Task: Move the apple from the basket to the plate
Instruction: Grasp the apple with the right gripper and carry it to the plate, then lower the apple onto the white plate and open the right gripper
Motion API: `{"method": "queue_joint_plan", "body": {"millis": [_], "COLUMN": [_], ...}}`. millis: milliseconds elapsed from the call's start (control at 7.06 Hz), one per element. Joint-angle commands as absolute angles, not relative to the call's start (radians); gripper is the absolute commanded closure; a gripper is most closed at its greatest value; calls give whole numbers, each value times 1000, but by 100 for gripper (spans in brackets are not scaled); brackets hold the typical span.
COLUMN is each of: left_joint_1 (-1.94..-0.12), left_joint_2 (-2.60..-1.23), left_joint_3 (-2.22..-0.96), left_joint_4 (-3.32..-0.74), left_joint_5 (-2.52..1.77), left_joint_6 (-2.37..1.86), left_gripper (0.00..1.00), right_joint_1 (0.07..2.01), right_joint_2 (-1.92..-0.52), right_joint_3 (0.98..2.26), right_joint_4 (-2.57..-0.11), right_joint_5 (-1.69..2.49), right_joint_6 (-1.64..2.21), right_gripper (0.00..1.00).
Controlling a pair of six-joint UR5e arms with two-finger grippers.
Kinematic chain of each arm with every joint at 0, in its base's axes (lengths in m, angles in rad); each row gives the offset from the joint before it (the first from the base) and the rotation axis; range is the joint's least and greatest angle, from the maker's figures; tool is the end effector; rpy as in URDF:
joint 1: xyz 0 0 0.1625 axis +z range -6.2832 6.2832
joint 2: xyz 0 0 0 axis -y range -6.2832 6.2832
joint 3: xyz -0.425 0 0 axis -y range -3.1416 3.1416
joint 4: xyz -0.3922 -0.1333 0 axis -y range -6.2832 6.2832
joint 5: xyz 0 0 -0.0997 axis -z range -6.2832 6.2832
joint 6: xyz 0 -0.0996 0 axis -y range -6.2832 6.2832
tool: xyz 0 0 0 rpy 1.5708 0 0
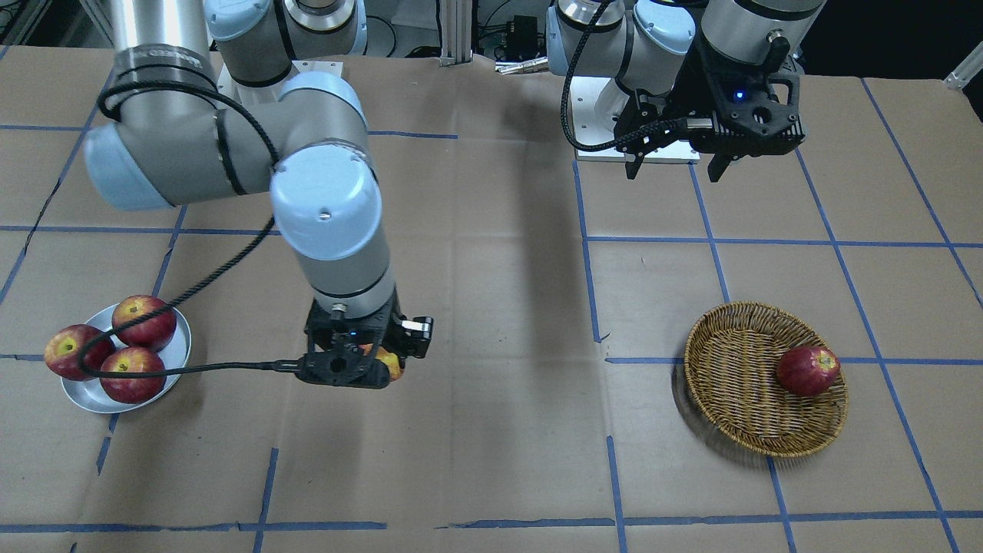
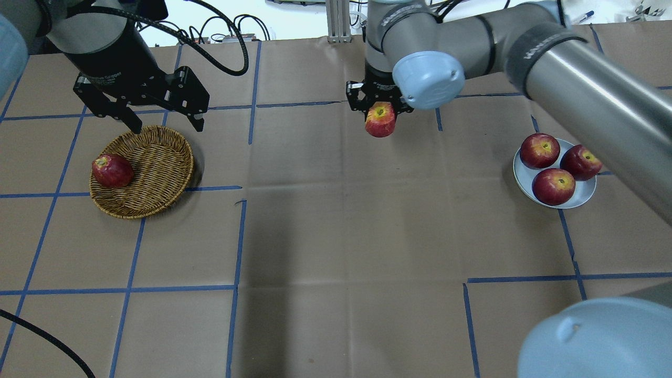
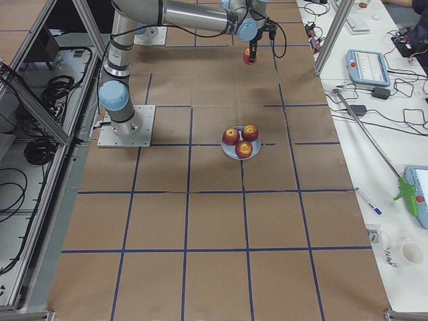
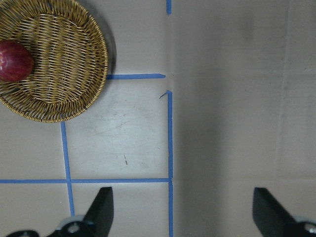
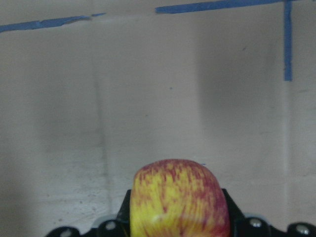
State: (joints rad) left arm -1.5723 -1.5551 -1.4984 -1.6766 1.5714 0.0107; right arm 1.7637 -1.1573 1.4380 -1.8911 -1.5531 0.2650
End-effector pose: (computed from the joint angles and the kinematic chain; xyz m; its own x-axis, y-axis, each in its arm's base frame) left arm -0.1340 -0.4817 0.5206 -0.9999 0.0122 -0.0004 0.0122 0.9998 0.0177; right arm 0.2574 -0.6132 0.3475 -0.9971 0.0712 -0.0274 0.0721 0.9968 -0.0336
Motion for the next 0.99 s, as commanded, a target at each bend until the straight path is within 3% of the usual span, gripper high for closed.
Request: {"method": "queue_joint_plan", "body": {"millis": [0, 850], "left_joint_1": [-1571, -1571], "left_joint_2": [-1554, -1554], "left_joint_3": [-1499, -1497], "left_joint_4": [-1683, -1695], "left_joint_5": [1572, 1574], "left_joint_6": [11, 11], "left_gripper": [1, 1], "right_joint_1": [1575, 1160], "right_joint_2": [-1239, -1310], "right_joint_3": [1520, 1716], "right_joint_4": [-1858, -1945], "right_joint_5": [-1551, -1546], "right_joint_6": [-26, -670], "right_gripper": [64, 64]}}
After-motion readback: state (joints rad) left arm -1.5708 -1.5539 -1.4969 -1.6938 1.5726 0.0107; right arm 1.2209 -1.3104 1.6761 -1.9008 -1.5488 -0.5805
